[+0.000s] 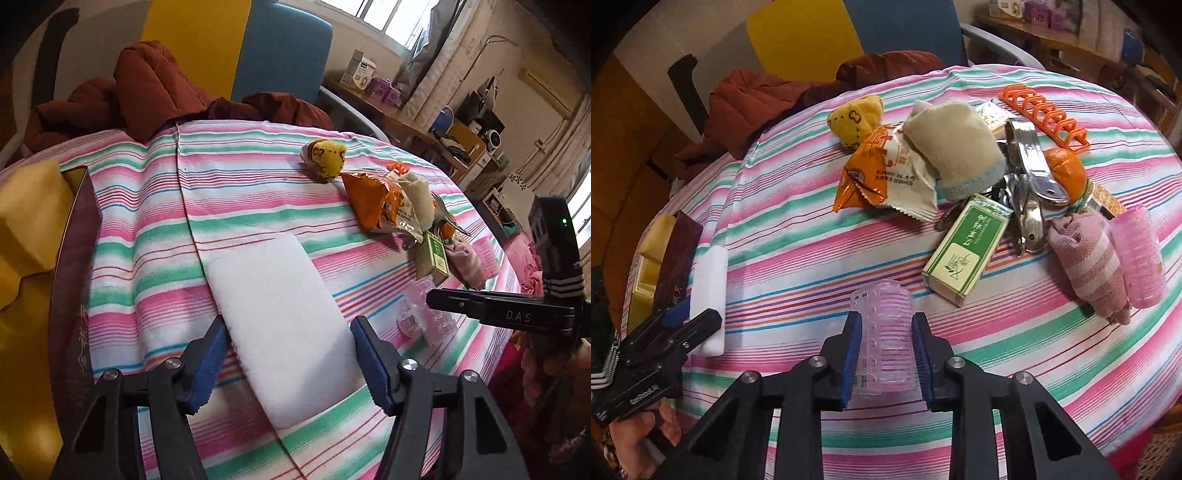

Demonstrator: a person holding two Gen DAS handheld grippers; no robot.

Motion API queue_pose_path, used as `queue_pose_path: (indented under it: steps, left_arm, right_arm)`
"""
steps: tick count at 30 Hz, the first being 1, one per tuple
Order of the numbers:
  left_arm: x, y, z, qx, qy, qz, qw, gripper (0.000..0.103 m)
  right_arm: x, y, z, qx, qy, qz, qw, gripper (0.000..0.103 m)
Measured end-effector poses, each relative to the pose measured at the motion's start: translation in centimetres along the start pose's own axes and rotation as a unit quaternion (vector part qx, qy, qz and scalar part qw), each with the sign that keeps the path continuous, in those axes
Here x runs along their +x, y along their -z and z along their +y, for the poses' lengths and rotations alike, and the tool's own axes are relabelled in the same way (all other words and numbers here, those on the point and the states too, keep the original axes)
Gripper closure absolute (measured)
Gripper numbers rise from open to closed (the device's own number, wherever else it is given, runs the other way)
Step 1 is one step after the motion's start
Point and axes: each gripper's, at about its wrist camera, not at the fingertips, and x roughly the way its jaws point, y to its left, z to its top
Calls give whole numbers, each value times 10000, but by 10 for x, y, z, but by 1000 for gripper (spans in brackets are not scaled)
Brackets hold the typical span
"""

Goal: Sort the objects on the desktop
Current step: 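Carry the foam block and pink container over the gold tray and lower them in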

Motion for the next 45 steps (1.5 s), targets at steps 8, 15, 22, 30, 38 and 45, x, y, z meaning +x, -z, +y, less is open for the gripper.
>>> queue_pose_path:
  steps: [8,15,22,30,38,45]
  left_arm:
    - [-3,15,8,-229,200,60,9995,36]
    - [-27,19,13,-296,414,-78,9987,36]
    - [-60,22,28,-358,503,-245,9978,36]
    - [-106,34,70,-553,366,-519,9964,36]
    - [-148,51,133,-955,68,-712,9929,36]
    - [-159,63,203,-1253,-520,-514,9894,35]
  right_arm:
    - [11,6,14,-323,-185,241,9990,45]
    - [1,2,13,-289,-140,25,9995,70]
    - [0,2,10,-42,-153,4,9999,71]
    - [-18,6,30,118,-489,-152,9986,71]
    - [-38,4,115,-311,-1173,-281,9922,71]
    - [-24,10,234,-1023,-1856,31,9773,71]
